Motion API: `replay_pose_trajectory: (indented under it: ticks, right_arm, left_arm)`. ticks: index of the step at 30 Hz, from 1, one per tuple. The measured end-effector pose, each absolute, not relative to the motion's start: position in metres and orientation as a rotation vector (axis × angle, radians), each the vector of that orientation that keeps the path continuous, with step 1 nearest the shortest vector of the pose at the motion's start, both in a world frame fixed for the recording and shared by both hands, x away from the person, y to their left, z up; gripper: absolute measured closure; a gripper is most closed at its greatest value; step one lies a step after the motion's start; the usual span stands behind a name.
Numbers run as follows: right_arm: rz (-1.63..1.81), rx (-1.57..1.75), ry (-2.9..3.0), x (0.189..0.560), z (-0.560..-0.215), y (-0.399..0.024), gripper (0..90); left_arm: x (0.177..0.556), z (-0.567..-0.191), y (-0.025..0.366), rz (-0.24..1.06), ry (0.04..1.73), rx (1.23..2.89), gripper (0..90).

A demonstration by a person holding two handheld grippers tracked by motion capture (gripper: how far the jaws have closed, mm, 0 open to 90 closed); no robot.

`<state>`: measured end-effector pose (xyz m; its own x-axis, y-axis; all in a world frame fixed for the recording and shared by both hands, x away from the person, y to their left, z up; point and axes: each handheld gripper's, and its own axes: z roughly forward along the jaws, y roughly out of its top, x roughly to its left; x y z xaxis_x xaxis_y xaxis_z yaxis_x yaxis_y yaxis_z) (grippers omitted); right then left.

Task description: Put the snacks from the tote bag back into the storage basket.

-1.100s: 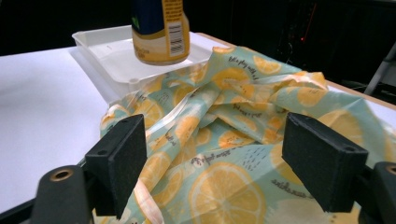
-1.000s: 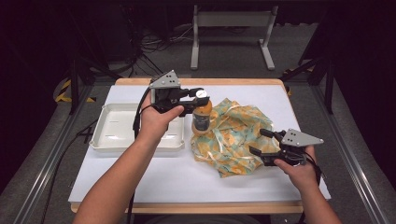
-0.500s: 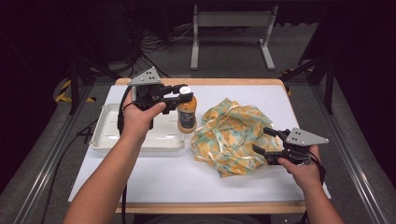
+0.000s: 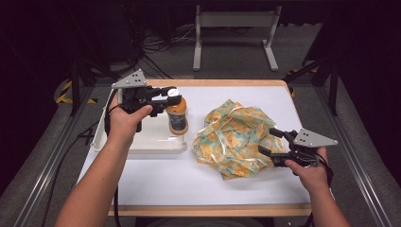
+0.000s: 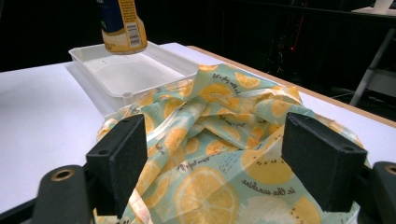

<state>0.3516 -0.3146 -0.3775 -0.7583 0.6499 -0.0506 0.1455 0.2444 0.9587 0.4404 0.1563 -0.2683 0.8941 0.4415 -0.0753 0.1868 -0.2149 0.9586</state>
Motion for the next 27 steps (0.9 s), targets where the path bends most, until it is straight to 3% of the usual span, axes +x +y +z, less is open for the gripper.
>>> replay_pose_trajectory:
  ticks: [27]
  right_arm:
    - [1.546, 0.711, 2.114, 0.352, -0.38, -0.31, 22.9]
  left_arm:
    - [0.451, -0.321, 0.181, 0.218, 0.519, 1.896, 58.3]
